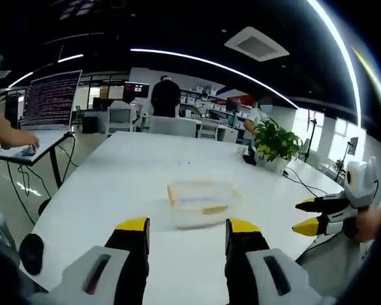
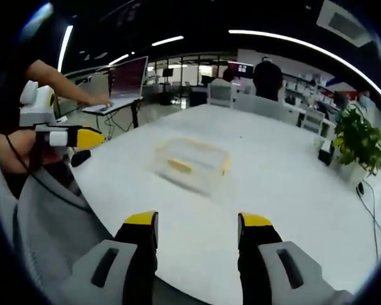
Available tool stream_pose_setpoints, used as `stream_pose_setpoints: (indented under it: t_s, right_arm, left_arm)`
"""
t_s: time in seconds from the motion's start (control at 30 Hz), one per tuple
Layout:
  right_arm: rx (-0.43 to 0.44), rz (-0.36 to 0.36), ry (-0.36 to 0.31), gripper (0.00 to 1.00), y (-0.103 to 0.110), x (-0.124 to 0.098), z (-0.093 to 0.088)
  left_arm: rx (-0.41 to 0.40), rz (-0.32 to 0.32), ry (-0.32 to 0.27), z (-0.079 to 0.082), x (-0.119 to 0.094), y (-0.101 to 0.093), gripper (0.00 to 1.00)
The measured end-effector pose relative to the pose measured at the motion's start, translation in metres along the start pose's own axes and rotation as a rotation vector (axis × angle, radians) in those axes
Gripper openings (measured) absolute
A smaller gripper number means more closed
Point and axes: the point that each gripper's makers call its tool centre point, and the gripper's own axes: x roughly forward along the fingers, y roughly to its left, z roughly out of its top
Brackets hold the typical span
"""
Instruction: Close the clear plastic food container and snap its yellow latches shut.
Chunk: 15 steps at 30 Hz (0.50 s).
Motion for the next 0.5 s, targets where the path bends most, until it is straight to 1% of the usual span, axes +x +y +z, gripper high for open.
stream_pose_setpoints:
  t_s: [0.03, 0.07, 0.1, 0.13, 0.17, 0.27, 0.33, 0.4, 0.5]
  right_arm:
    - [0.008, -0.006, -0.014, 0.47, -0.0013, -0.0015, 0.0027]
    - [0.013, -0.012, -0.02, 0.48, -0.0015, -0.003, 0.0022]
    - [0.011, -0.012, -0.021, 0.48, -0.0008, -0.0036, 0.0005]
    - [-0.025, -0.016, -0.019, 0.48, -0.0006, -0.0025, 0.0004]
    - [-0.021, -0.014, -0.022, 0.48, 0.001, -0.0018, 0.001]
    - [-0.039, -0.001, -0.016, 0.48, 0.0045, -0.0007, -0.0002]
    - [-0.019, 0.023, -0.017, 0.46, 0.0069, -0.0009, -0.0005]
    - [-0.006, 0.01, -0.023, 0.45, 0.0029, -0.0024, -0.0002]
    - [0.009, 0.013, -0.034, 0.47, 0.0034, -0.0037, 0.0011]
  left_arm:
    - [0.027, 0.008, -0.002, -0.0014, 0.0, 0.0, 0.41]
    - [0.028, 0.007, 0.0, -0.0015, 0.0004, -0.0028, 0.41]
    - [0.036, 0.002, -0.011, 0.0003, 0.0001, -0.0052, 0.41]
    - [0.071, 0.003, -0.037, 0.0037, -0.0003, -0.0061, 0.41]
    - [0.098, 0.008, -0.042, 0.0052, -0.0007, -0.0064, 0.41]
    - [0.098, -0.001, -0.047, 0.0054, -0.0014, -0.0096, 0.42]
    - [0.099, 0.001, -0.049, 0.0059, -0.0021, -0.0088, 0.43]
    - [0.093, 0.008, -0.057, 0.0071, -0.0033, -0.0076, 0.44]
    - [0.081, 0.016, -0.065, 0.0084, -0.0048, -0.0064, 0.45]
